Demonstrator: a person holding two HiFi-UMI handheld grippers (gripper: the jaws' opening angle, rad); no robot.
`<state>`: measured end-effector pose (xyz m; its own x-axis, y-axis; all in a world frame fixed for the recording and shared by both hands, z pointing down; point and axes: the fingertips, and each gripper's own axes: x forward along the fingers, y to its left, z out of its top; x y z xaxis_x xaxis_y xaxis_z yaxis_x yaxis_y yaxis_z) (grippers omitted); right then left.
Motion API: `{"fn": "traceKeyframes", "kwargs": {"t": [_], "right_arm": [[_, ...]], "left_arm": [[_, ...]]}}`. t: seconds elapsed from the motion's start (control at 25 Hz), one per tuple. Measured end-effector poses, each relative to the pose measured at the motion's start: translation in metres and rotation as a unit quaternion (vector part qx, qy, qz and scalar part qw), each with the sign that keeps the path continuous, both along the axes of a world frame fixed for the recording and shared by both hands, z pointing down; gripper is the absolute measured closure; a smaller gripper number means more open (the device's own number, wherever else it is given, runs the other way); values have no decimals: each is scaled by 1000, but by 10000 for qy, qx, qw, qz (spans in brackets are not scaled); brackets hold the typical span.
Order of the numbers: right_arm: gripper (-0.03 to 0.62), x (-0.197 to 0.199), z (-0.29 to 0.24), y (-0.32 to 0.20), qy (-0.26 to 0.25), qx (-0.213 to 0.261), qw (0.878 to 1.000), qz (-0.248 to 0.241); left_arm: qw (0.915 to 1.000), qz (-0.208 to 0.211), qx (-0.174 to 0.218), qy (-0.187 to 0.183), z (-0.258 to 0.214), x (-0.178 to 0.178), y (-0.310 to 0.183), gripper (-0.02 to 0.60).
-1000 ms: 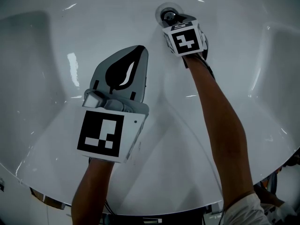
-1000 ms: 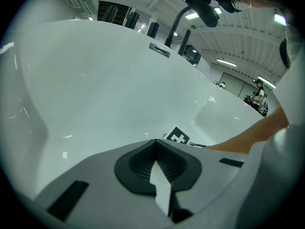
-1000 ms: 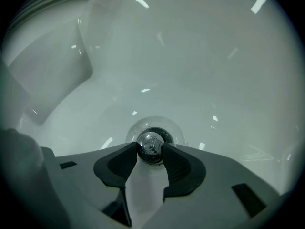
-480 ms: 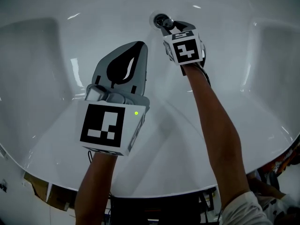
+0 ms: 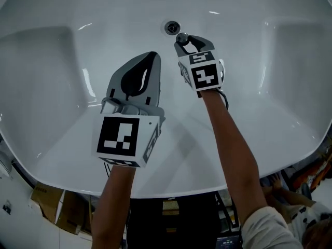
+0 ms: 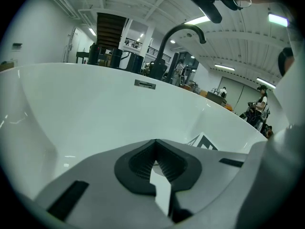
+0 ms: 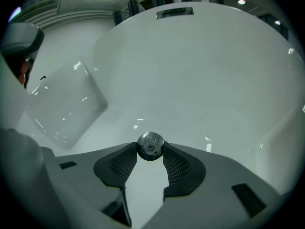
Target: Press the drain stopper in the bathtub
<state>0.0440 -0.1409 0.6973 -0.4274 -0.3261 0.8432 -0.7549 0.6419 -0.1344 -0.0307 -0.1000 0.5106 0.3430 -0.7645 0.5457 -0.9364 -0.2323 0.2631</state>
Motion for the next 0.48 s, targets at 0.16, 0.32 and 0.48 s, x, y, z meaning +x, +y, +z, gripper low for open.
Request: {"fn": "traceKeyframes", "kwargs": {"t": [0.16, 0.32, 0.48], "right_arm": [[408, -1, -51, 17, -149, 69, 9999, 27], [408, -3, -101, 27, -323, 143, 9993, 89], [408, 5, -137, 31, -382, 271, 9988, 147]], "left_arm": [[9999, -142, -28, 72, -29, -4, 9, 575], [9998, -160, 10, 93, -60, -1, 13, 577], [9998, -125, 86, 111, -85, 7, 17, 575]]}}
